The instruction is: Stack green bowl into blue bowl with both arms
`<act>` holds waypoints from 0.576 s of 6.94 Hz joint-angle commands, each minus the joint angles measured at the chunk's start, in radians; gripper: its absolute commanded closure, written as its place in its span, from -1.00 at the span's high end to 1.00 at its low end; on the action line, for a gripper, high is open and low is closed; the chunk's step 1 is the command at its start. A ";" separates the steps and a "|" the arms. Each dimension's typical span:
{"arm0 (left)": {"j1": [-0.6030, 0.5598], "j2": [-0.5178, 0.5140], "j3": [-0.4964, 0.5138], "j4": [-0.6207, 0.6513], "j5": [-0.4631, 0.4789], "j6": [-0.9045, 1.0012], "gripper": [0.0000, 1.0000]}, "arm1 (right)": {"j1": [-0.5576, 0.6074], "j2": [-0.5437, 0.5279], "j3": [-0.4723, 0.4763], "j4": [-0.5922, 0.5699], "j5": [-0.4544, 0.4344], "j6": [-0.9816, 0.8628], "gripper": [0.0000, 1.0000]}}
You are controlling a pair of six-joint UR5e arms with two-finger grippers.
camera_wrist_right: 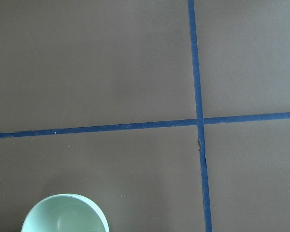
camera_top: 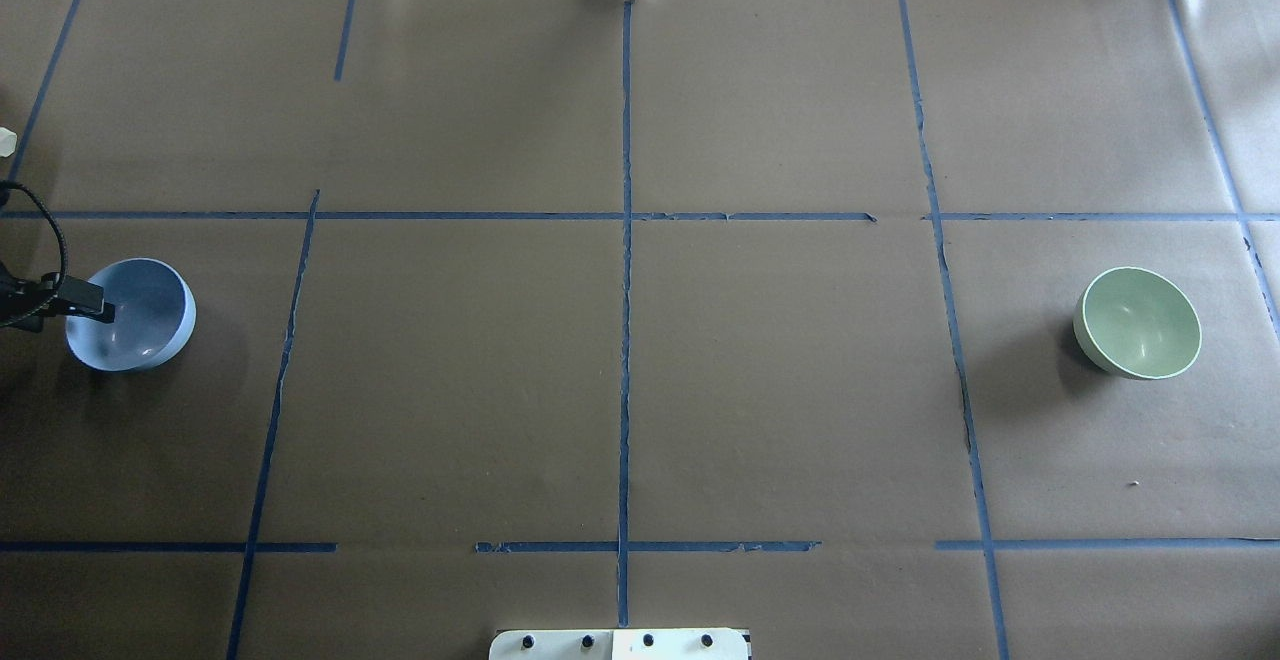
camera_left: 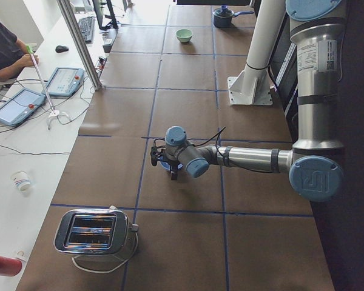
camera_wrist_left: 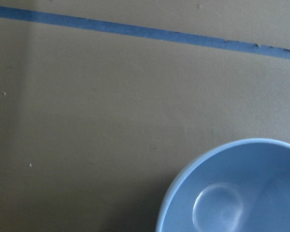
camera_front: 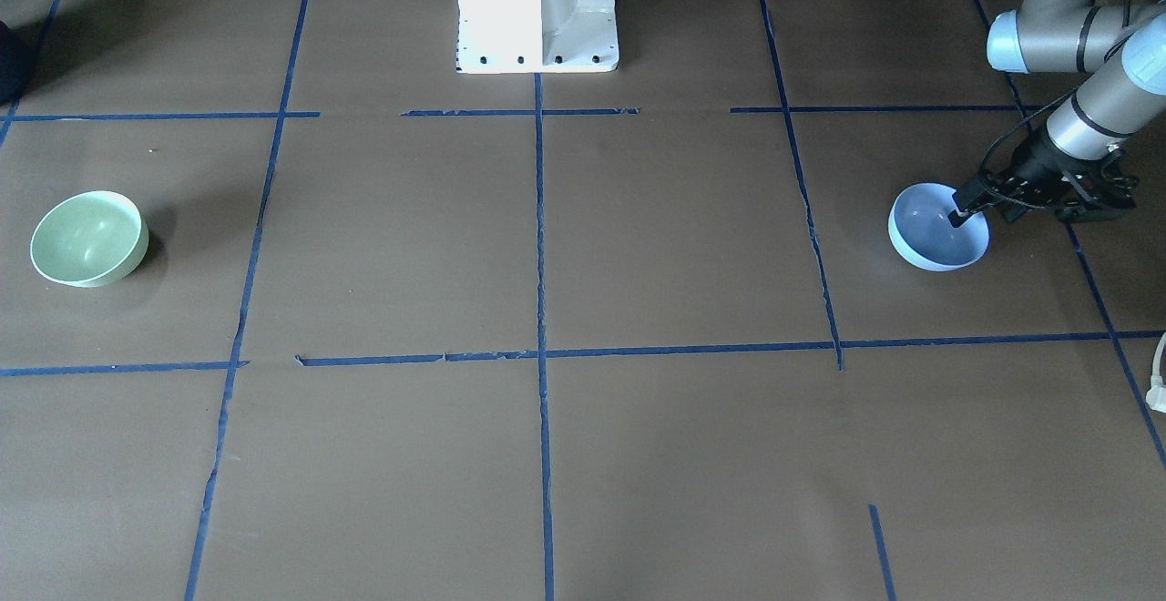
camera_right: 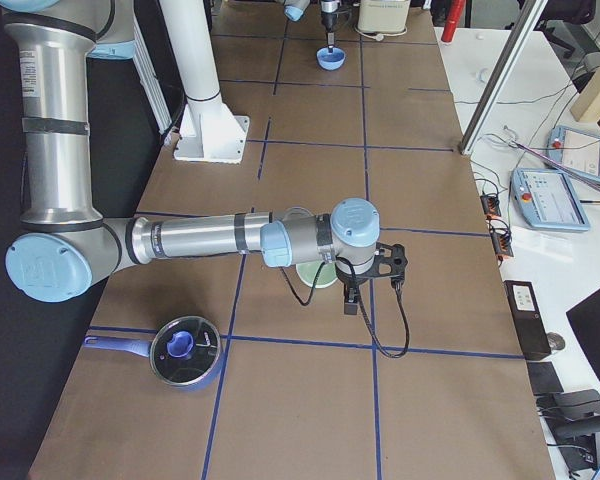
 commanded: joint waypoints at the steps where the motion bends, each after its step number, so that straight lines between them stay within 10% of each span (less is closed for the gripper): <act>1: 0.004 -0.005 0.005 0.000 0.002 0.000 -0.14 | 0.001 -0.001 -0.002 0.000 0.000 0.000 1.00; 4: -0.002 0.001 -0.017 0.000 -0.013 -0.013 -0.98 | 0.000 0.000 -0.002 0.000 0.000 0.000 1.00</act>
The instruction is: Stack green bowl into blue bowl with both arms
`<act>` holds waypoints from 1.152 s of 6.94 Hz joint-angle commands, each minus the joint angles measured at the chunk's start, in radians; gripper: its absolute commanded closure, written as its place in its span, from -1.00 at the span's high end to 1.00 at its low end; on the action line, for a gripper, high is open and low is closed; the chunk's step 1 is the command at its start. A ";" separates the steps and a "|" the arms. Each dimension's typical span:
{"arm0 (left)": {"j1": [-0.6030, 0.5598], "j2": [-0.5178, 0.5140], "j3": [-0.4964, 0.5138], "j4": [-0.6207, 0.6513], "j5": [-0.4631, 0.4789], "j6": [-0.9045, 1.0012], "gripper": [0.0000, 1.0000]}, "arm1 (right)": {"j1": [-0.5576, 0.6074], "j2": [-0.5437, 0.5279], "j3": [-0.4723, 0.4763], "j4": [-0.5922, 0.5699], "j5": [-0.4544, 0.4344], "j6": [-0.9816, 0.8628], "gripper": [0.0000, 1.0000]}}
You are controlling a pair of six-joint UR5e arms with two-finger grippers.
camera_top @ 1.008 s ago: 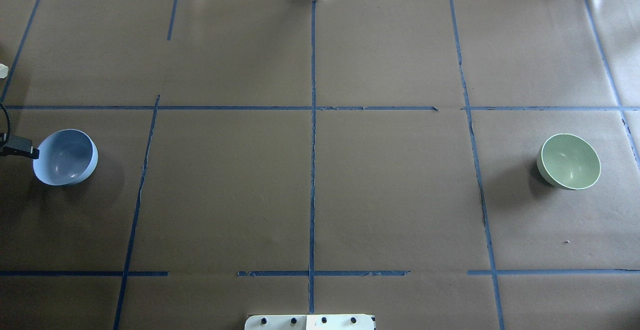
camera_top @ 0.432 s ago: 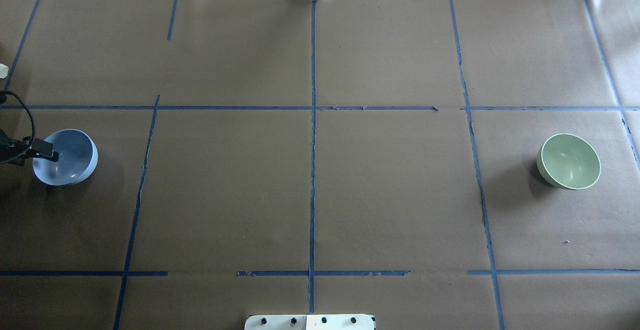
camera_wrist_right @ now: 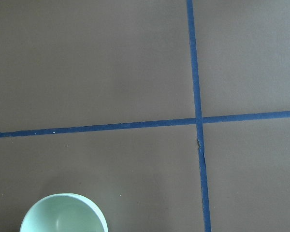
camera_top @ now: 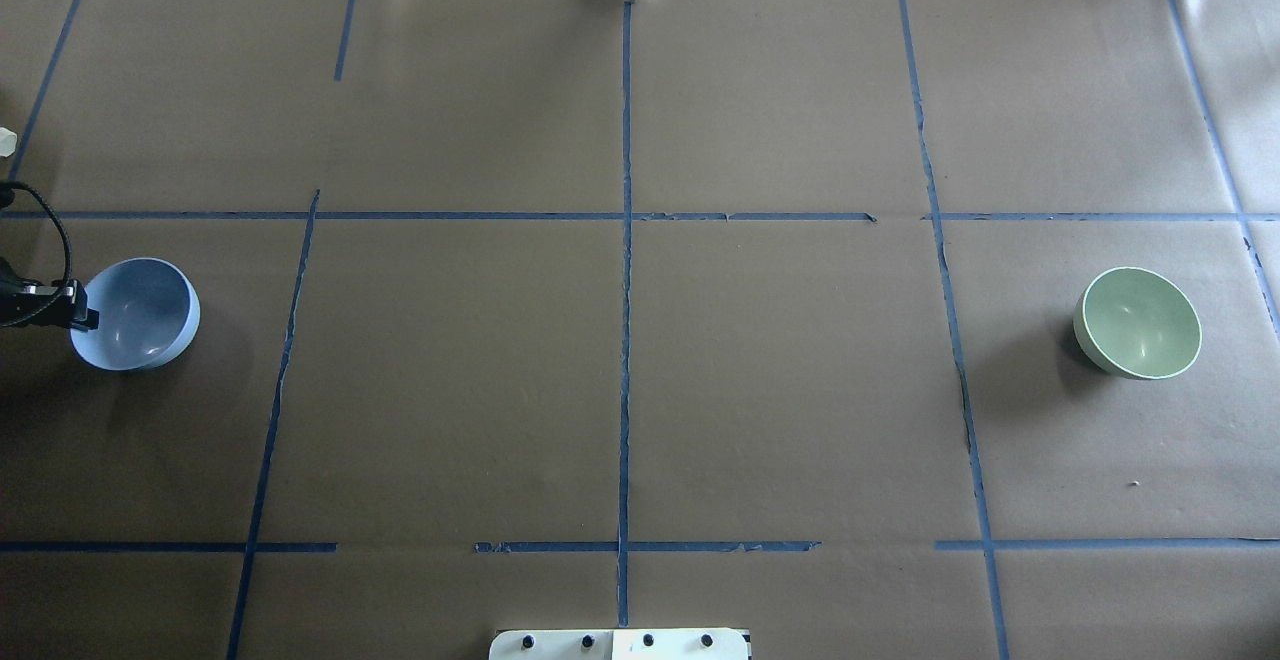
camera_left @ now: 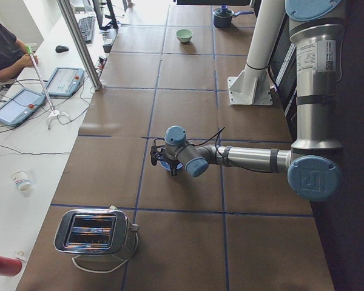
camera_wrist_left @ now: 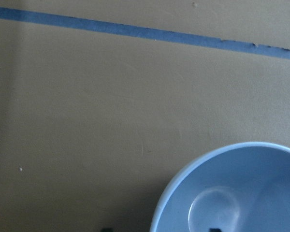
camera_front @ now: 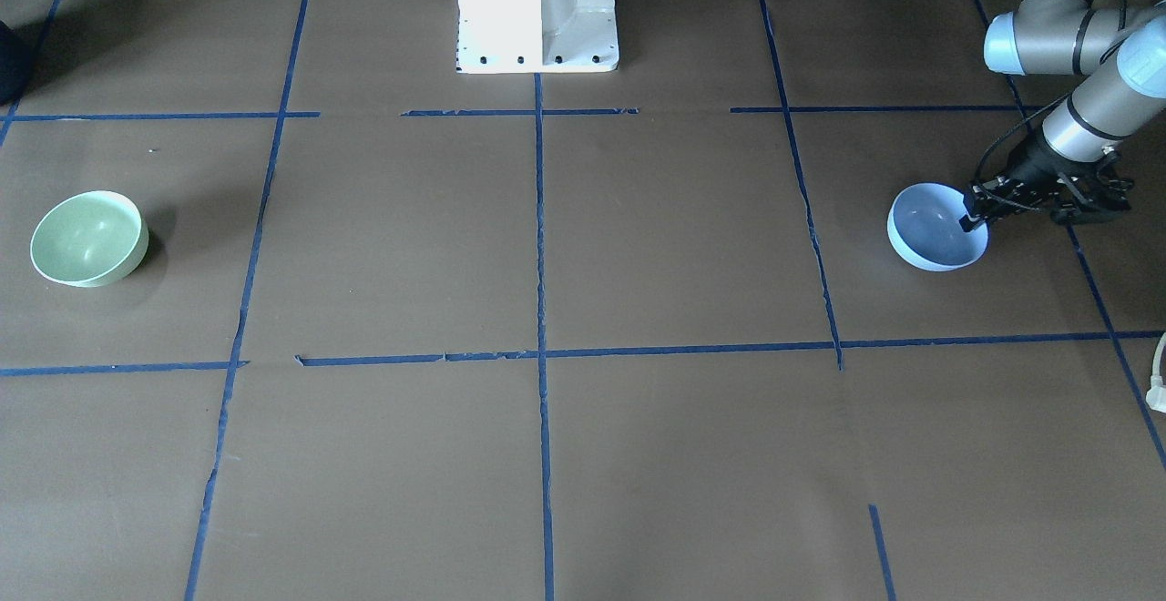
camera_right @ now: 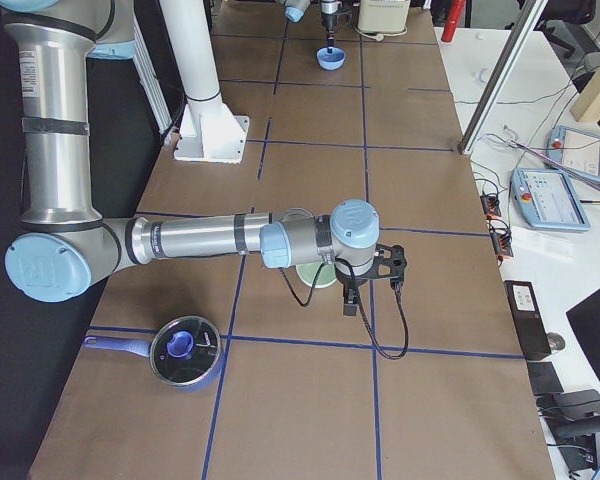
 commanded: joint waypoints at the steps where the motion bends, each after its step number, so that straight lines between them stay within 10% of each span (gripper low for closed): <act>1: -0.004 0.006 -0.057 0.018 -0.053 -0.040 -1.00 | 0.000 0.003 0.004 0.000 0.000 0.003 1.00; 3: -0.011 -0.056 -0.142 0.081 -0.144 -0.210 -1.00 | -0.001 0.003 0.005 0.002 0.000 0.001 1.00; 5: 0.033 -0.331 -0.125 0.240 -0.132 -0.434 -1.00 | -0.001 0.001 0.002 0.014 0.000 0.001 1.00; 8: 0.319 -0.631 -0.110 0.495 0.171 -0.661 -1.00 | -0.001 0.000 0.005 0.014 0.002 0.004 1.00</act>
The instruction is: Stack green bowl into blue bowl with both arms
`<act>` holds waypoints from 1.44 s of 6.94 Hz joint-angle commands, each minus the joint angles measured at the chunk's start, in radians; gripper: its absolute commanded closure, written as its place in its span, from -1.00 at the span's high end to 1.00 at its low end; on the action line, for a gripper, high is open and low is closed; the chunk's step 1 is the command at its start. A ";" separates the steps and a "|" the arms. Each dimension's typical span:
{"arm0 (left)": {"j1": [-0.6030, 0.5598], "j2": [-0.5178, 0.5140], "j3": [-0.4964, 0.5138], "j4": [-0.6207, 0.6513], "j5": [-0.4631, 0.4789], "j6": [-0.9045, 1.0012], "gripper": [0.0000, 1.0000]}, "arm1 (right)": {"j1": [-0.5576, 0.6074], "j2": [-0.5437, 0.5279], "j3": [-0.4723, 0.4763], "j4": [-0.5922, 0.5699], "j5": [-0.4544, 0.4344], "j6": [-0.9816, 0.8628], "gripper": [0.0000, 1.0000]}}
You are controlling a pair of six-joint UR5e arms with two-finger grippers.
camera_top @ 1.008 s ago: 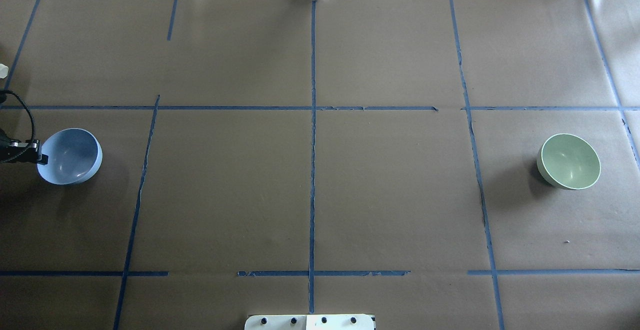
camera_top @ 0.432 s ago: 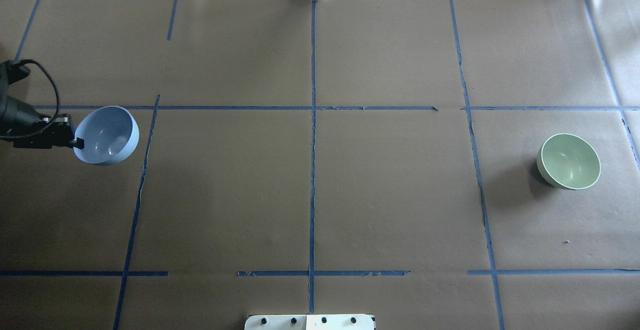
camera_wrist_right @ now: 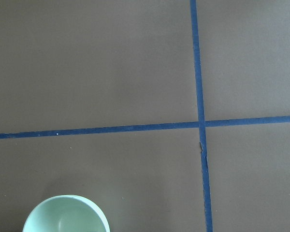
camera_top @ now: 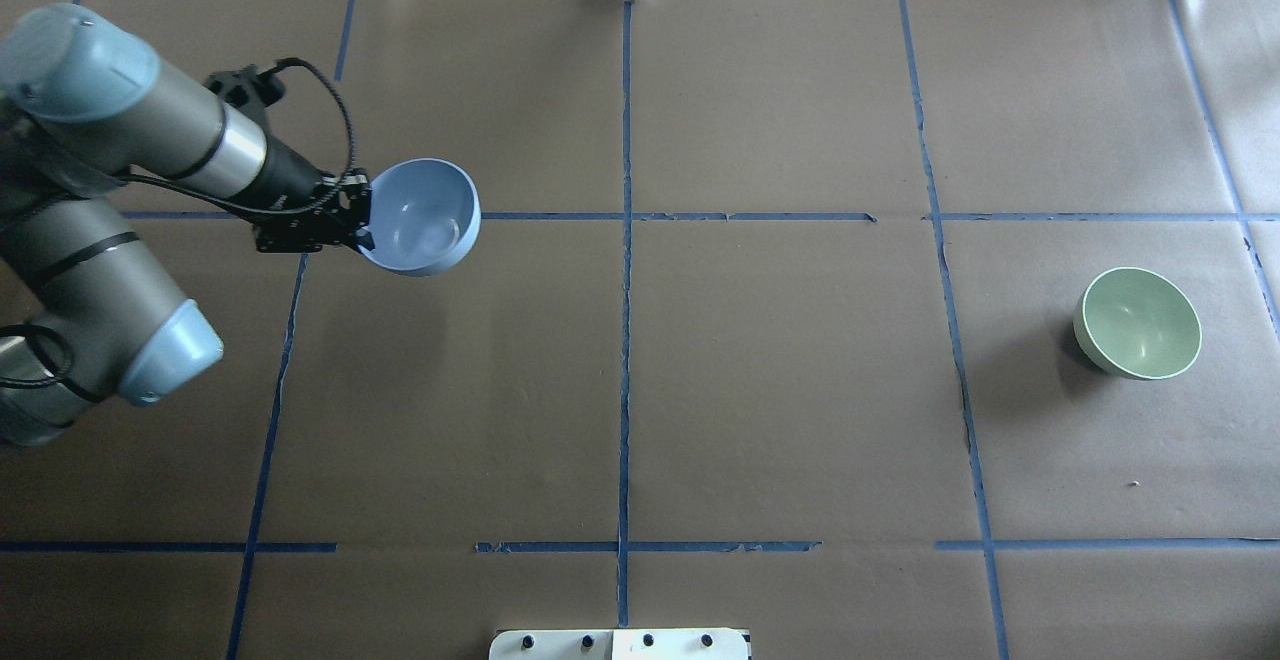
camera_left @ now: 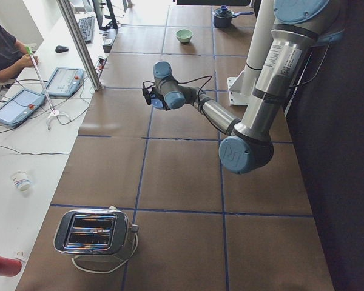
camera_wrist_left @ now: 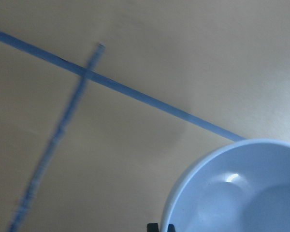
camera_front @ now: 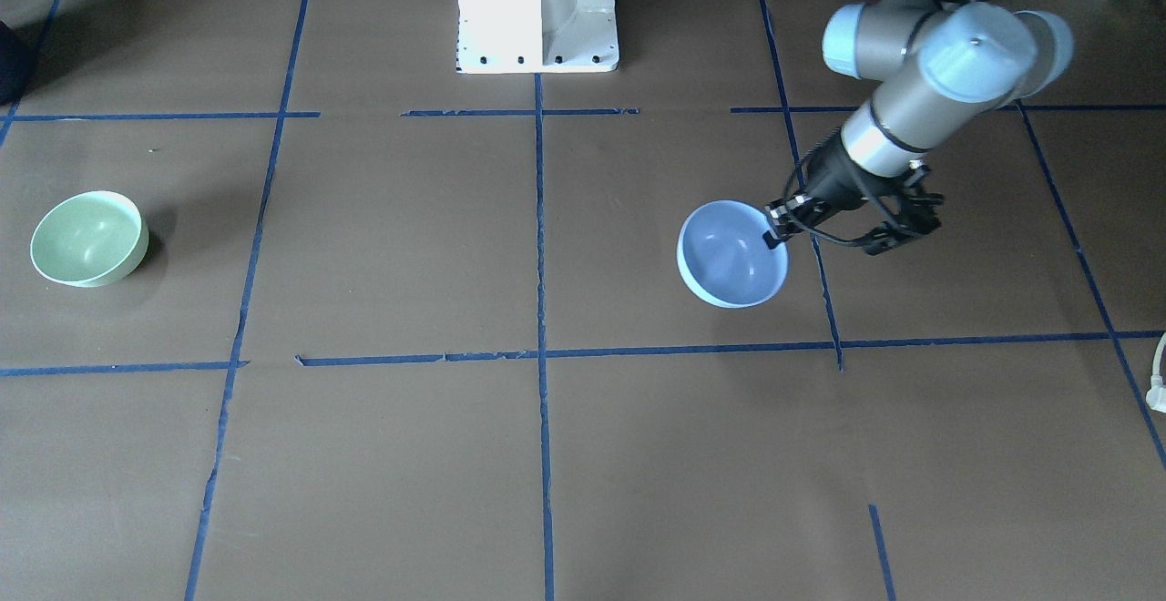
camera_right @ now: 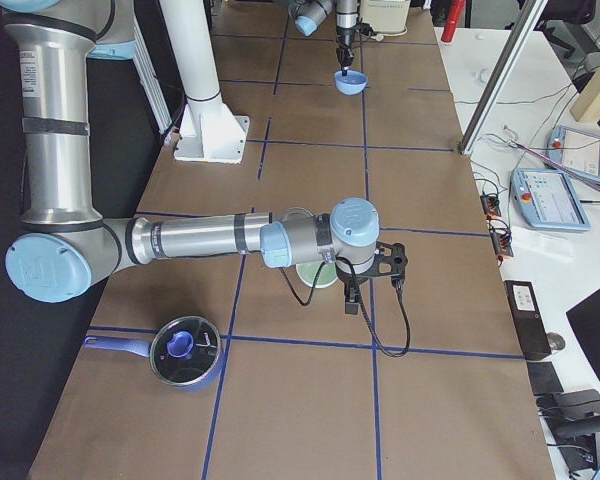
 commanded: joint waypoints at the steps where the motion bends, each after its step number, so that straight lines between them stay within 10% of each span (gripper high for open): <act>1: 0.166 -0.163 0.034 0.079 0.168 -0.179 -1.00 | -0.001 0.000 0.001 0.000 0.001 0.001 1.00; 8: 0.271 -0.278 0.154 0.065 0.268 -0.206 -0.74 | 0.001 -0.002 0.003 -0.001 0.023 0.001 1.00; 9: 0.271 -0.275 0.154 0.065 0.268 -0.204 -0.46 | -0.001 -0.002 0.001 -0.001 0.023 0.001 1.00; 10: 0.271 -0.270 0.154 0.063 0.268 -0.198 0.56 | 0.001 -0.002 0.001 -0.001 0.023 0.001 1.00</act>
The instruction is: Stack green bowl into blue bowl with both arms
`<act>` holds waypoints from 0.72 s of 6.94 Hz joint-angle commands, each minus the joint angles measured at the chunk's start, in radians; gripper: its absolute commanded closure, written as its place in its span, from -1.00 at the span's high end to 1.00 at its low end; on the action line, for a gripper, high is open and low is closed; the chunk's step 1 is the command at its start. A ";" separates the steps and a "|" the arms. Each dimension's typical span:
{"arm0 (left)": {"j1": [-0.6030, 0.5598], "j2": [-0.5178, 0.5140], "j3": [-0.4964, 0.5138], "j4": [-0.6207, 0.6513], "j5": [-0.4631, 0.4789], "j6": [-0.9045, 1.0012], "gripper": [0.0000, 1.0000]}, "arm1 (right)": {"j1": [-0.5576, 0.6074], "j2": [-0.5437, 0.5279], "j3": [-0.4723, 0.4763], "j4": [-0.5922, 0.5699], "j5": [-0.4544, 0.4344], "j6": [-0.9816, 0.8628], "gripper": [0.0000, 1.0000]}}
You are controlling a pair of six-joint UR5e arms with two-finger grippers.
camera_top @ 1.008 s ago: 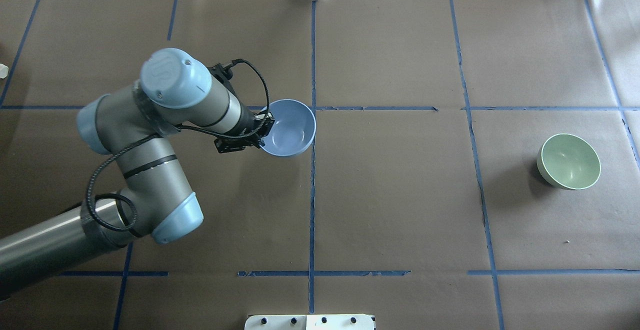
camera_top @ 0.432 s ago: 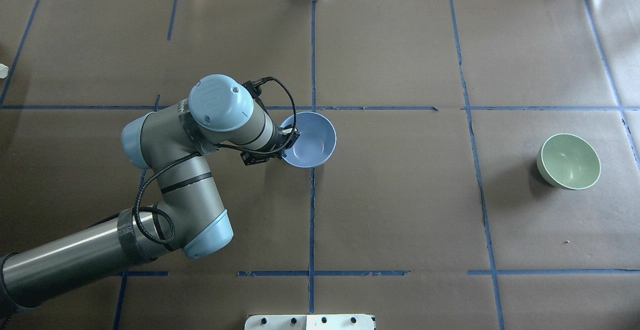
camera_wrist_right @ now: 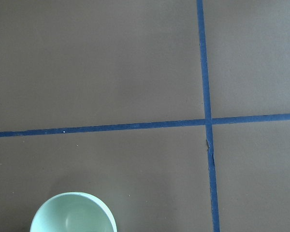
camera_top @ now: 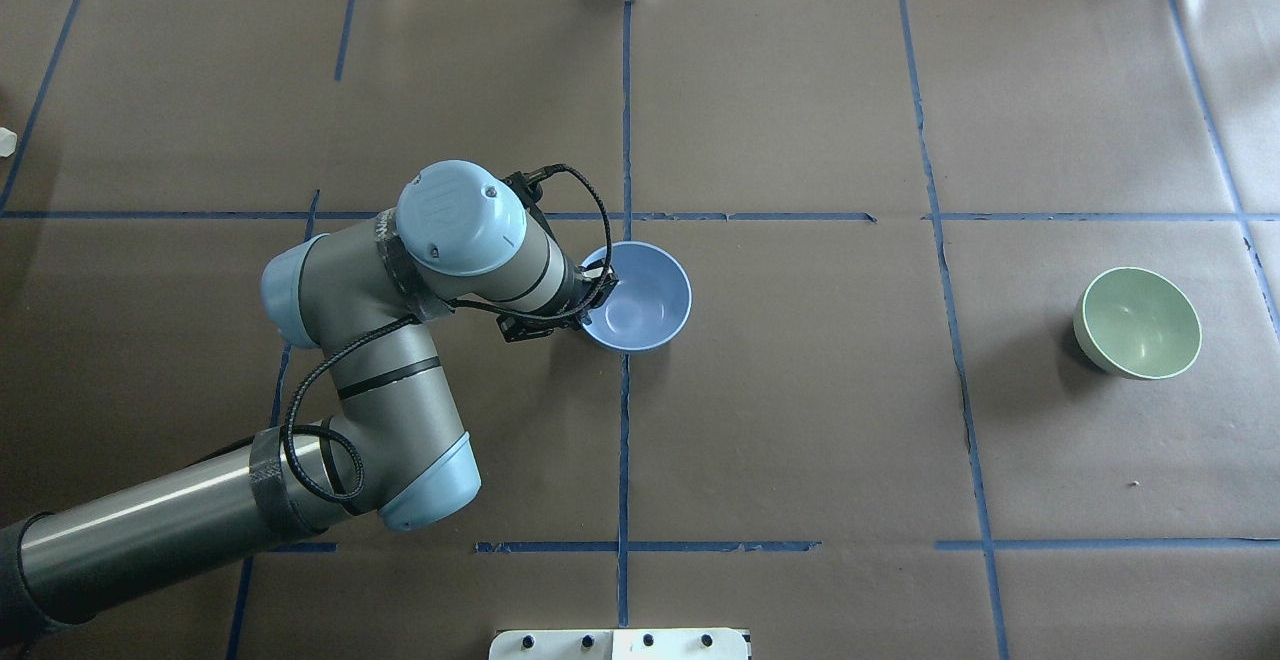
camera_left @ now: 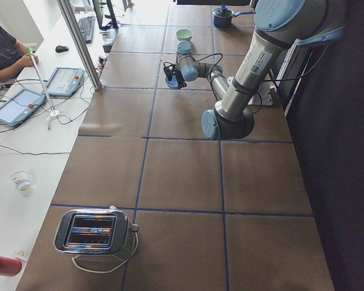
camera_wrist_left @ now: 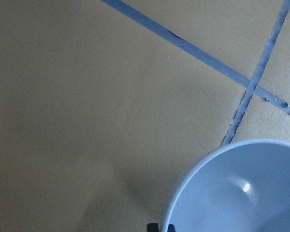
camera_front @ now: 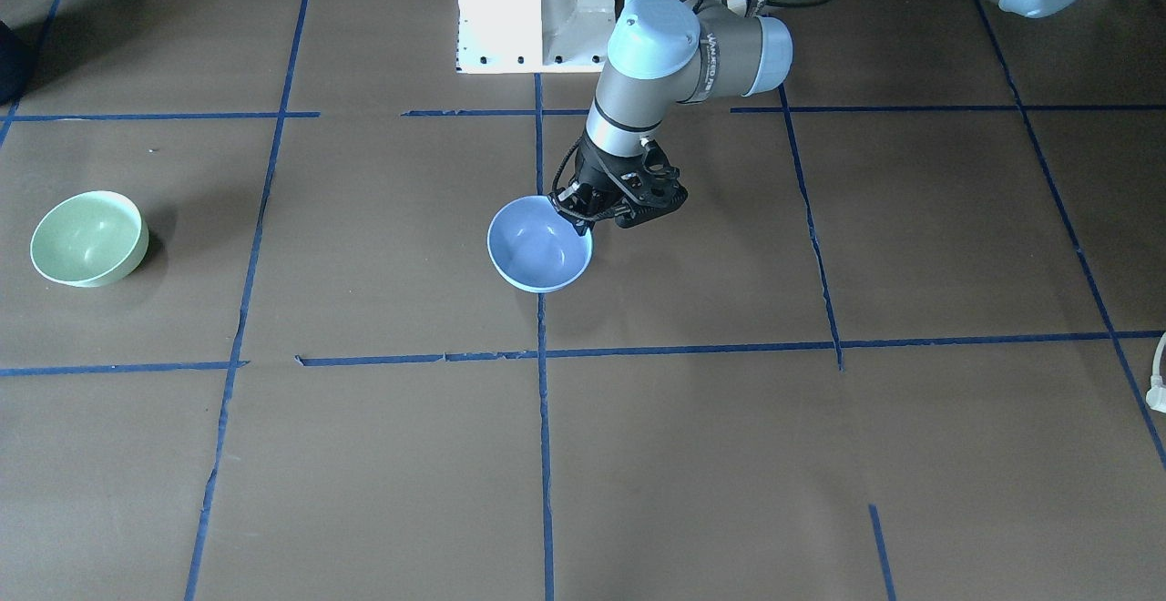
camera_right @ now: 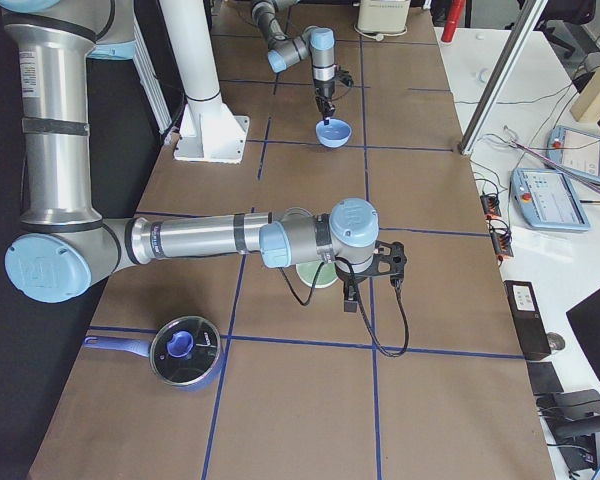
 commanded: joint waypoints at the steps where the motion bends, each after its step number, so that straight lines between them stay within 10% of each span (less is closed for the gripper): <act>1: -0.002 0.004 -0.004 0.000 0.000 0.010 1.00 | 0.001 0.000 -0.001 0.000 0.000 0.000 1.00; 5: -0.175 0.095 -0.151 0.074 -0.192 0.043 1.00 | -0.033 -0.002 -0.005 0.003 -0.004 0.005 1.00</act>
